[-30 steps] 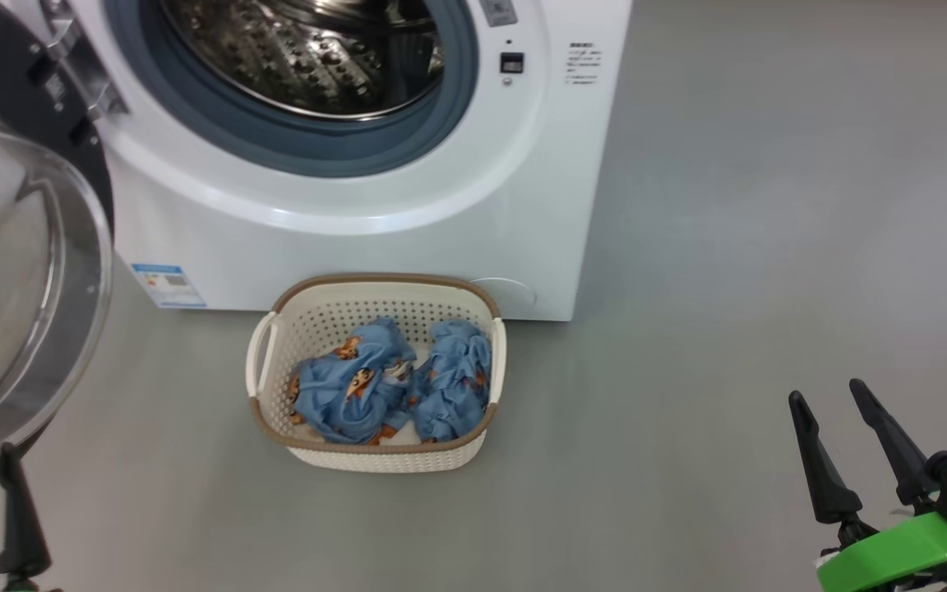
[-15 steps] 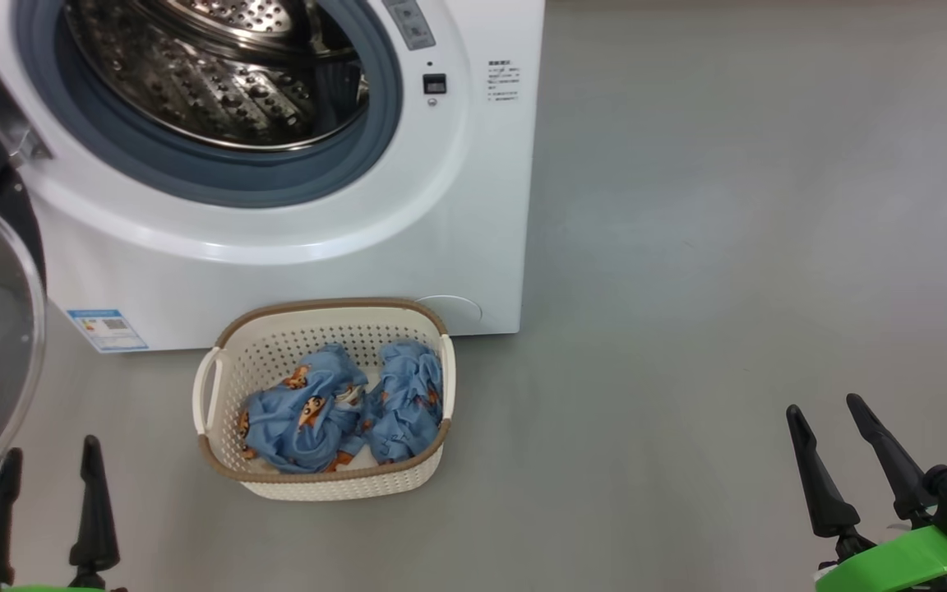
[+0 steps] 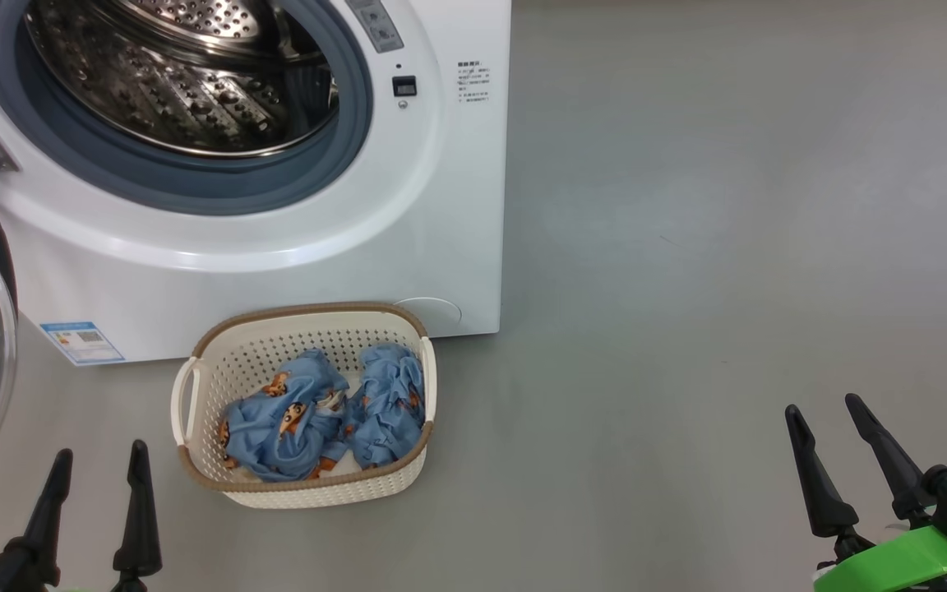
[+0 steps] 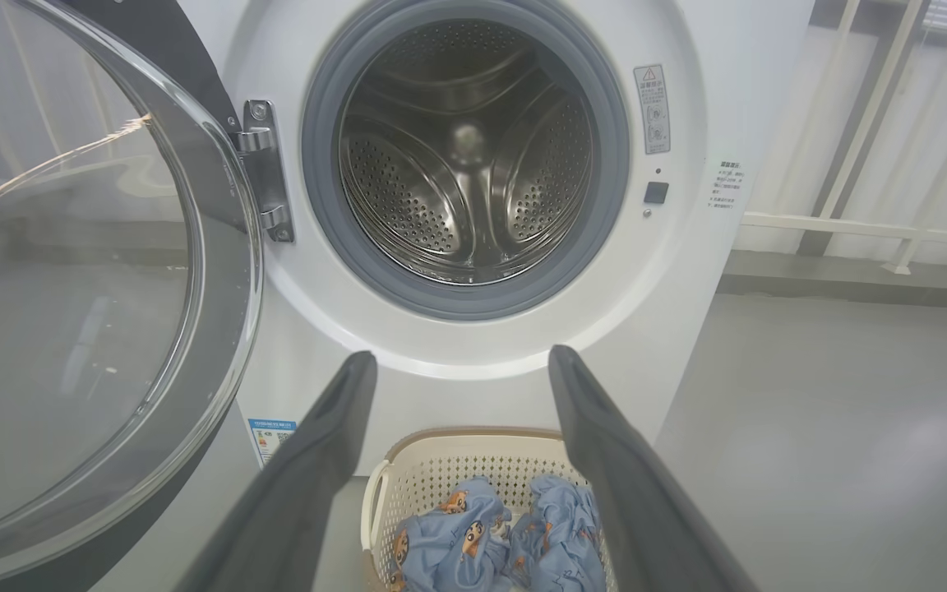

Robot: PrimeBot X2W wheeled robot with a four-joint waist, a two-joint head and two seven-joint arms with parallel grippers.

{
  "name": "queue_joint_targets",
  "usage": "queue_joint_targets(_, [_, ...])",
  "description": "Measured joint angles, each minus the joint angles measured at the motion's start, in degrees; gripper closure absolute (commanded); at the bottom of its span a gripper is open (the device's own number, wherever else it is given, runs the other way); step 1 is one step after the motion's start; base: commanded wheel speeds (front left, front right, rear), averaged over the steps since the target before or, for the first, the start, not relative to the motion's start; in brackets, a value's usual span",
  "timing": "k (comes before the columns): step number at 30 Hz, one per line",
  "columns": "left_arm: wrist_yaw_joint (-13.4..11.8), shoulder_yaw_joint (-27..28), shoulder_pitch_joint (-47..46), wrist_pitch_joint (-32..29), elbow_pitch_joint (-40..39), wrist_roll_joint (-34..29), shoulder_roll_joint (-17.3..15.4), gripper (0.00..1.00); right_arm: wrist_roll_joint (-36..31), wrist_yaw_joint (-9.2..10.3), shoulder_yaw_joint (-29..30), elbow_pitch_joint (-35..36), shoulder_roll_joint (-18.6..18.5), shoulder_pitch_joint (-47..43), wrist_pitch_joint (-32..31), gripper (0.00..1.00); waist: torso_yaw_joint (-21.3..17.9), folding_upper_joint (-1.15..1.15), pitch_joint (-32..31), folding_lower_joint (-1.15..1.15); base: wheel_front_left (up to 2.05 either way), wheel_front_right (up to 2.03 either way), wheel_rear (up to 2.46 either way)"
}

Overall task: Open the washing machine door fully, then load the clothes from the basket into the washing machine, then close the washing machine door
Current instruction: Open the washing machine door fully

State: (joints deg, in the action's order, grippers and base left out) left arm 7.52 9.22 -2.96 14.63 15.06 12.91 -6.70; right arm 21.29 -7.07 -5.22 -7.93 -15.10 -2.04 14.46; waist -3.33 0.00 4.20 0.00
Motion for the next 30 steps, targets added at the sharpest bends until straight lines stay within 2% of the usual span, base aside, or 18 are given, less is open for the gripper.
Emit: queue_joint_targets(30, [0.0, 0.1, 0.0, 0.0, -2.1, 0.6, 0.5, 0.0, 0.0, 0.0, 0.2, 0.6, 0.5, 0.0, 0.0, 0.0, 0.2, 0.0, 0.9, 0.0, 0.0, 0.0, 0.0])
